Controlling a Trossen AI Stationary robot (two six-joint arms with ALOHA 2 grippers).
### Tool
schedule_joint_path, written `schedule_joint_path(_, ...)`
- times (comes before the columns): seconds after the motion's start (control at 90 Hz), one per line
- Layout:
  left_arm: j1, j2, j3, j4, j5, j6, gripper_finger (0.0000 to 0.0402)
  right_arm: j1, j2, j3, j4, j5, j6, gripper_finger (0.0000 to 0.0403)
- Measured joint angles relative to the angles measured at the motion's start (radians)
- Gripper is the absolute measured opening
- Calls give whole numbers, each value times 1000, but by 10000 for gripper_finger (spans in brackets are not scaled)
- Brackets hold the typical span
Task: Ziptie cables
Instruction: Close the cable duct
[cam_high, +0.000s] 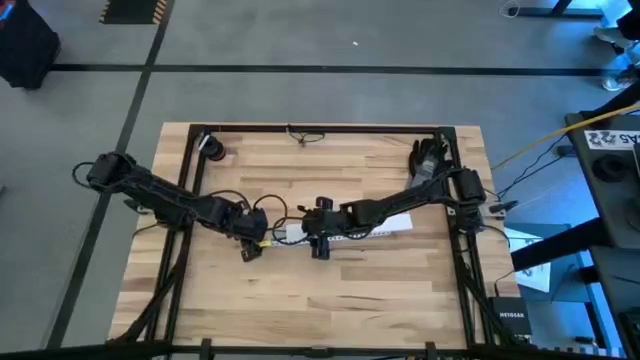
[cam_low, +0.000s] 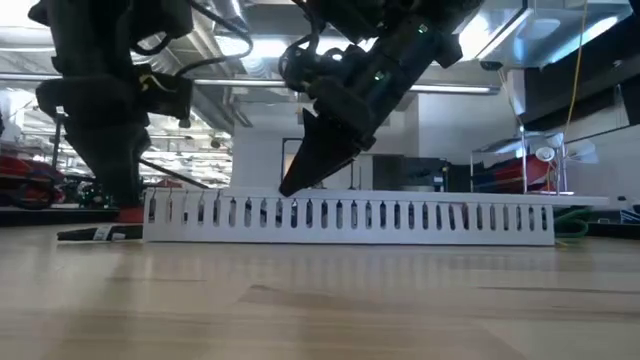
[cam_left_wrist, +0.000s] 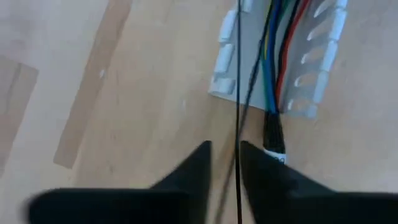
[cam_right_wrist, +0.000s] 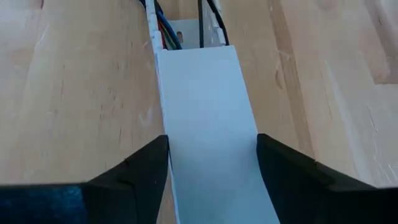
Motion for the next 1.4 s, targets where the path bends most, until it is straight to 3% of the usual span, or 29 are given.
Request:
schedule_joint_path(0.456,-114,-5,69,15,24,67,1,1,-1,1,3,-6,0,234)
schedule_joint_path(1.4,-92,-12,205,-62,-176,211,0,0,-4,3,3,4,0,234)
